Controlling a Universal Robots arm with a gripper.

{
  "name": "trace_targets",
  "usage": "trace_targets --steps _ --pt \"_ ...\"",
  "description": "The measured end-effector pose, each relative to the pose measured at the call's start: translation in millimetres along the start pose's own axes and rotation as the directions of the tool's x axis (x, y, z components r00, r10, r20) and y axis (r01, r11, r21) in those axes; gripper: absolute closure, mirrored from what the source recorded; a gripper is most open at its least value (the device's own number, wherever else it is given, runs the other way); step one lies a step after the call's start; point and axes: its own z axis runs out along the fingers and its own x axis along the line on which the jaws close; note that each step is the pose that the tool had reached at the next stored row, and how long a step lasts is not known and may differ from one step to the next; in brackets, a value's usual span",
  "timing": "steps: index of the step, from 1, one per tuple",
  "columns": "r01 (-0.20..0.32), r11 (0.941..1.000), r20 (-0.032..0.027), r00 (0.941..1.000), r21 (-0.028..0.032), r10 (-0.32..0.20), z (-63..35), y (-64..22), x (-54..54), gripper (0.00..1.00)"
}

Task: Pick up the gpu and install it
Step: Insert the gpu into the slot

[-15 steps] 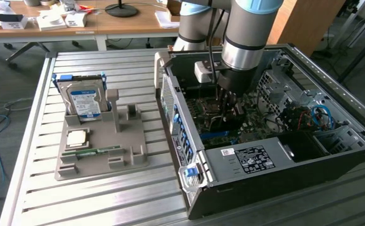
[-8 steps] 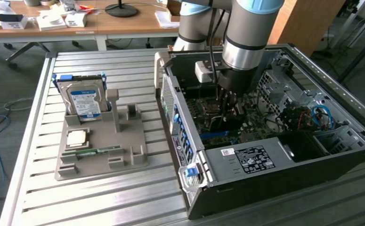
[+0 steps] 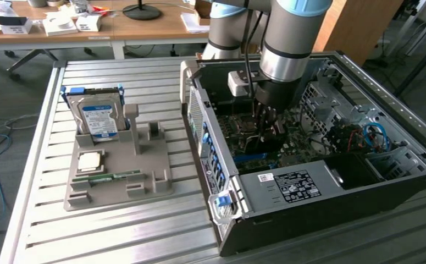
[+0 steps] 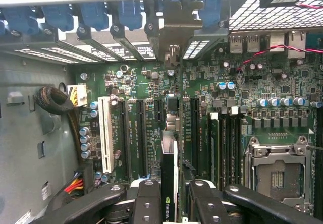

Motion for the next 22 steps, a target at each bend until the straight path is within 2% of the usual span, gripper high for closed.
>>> trace_targets --steps 3,6,22 --pt "0.0 1.0 0.0029 1.0 -0.0002 0.0 -0.1 0.0 0.0 0.74" --pt "0.0 1.0 0.0123 0.9999 -0.0008 0.0 -0.1 0.0 0.0 0.74" --pt "0.0 1.0 0.0132 0.9999 -0.0019 0.0 0.1 -0.5 1.9 0.74"
